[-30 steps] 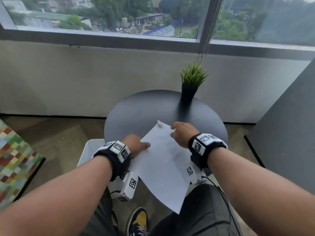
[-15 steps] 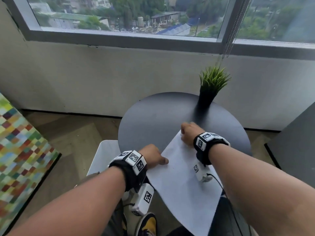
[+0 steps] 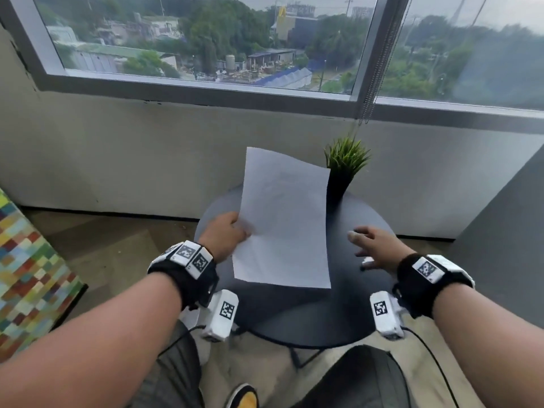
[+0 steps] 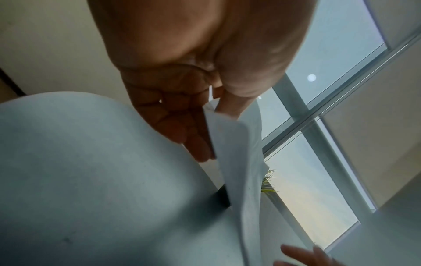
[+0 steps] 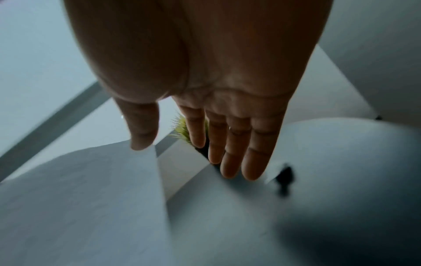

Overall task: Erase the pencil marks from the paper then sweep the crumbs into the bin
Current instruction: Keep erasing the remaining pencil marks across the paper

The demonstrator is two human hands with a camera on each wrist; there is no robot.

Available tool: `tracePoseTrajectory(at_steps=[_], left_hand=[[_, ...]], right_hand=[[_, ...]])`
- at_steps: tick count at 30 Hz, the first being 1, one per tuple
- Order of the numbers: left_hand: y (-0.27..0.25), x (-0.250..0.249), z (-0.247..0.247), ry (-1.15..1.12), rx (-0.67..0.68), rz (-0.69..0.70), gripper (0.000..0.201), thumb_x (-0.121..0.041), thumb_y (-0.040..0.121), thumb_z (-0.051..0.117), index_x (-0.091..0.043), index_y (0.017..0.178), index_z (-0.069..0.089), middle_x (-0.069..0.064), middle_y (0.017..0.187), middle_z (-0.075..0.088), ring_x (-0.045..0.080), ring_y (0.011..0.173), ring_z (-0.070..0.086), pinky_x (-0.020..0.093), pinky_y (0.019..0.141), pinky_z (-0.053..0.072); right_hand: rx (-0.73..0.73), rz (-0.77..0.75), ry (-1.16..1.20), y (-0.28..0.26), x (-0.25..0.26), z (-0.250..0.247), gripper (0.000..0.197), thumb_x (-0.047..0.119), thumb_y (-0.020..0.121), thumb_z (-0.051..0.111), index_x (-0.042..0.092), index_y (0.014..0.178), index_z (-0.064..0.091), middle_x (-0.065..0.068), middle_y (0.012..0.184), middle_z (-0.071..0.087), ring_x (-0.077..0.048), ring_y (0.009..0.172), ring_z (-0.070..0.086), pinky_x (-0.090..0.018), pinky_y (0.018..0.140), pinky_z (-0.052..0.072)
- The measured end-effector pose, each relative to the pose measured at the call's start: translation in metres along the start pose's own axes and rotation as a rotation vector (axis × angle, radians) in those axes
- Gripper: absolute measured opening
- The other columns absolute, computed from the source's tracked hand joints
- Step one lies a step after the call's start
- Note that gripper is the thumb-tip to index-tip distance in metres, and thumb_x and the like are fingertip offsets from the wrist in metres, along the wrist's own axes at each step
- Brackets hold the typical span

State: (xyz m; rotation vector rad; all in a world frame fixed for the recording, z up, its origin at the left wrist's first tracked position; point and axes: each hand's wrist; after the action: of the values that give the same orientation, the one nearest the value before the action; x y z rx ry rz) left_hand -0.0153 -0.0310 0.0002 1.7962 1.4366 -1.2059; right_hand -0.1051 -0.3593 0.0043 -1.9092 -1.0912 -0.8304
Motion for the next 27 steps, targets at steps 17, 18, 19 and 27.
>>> tracePoseTrajectory(at_steps=[17,18,19,27], left_hand=[[-0.038,0.008,0.007,-0.14,-0.111,-0.005,0.021,-0.052,0.082,0.059,-0.036,0.087,0.072,-0.002,0.079,0.071,0.021,0.071,0.062,0.034,0.068,0.047],[-0.038,0.011,0.008,-0.112,-0.1,-0.015,0.025,-0.057,0.078,0.058,-0.038,0.086,0.071,0.0,0.081,0.072,0.027,0.074,0.063,0.037,0.069,0.048],[-0.039,0.012,0.008,-0.086,-0.112,-0.014,0.031,-0.062,0.072,0.056,-0.037,0.085,0.071,0.003,0.082,0.073,0.031,0.076,0.065,0.041,0.071,0.051],[-0.046,0.0,0.011,0.069,-0.156,0.002,0.031,-0.047,0.075,0.058,-0.019,0.075,0.069,-0.001,0.067,0.071,0.022,0.067,0.07,0.04,0.076,0.057]], right_hand=[[0.085,-0.228,0.287,-0.046,0.038,0.065,0.018,0.013,0.096,0.056,0.018,0.105,0.07,-0.014,0.103,0.069,-0.018,0.074,0.059,-0.025,0.056,0.042],[0.092,-0.201,0.267,-0.046,0.033,0.066,0.018,0.014,0.097,0.055,0.02,0.104,0.07,-0.012,0.103,0.069,-0.014,0.07,0.061,-0.023,0.054,0.04],[0.084,-0.19,0.28,-0.046,0.031,0.066,0.018,0.015,0.097,0.054,0.021,0.103,0.069,-0.01,0.101,0.068,-0.01,0.068,0.063,-0.021,0.053,0.041],[-0.018,-0.194,0.086,-0.041,0.042,0.054,0.013,0.013,0.093,0.059,0.011,0.082,0.066,-0.005,0.071,0.061,-0.017,0.056,0.052,-0.033,0.058,0.044]])
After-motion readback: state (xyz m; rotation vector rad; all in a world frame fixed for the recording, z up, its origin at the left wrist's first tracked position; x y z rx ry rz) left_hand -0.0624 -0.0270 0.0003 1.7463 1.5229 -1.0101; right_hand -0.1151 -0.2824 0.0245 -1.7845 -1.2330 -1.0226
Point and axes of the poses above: each hand's wrist, its own y-axis towards the middle knuckle, its own z-axis out of the palm, x = y × z
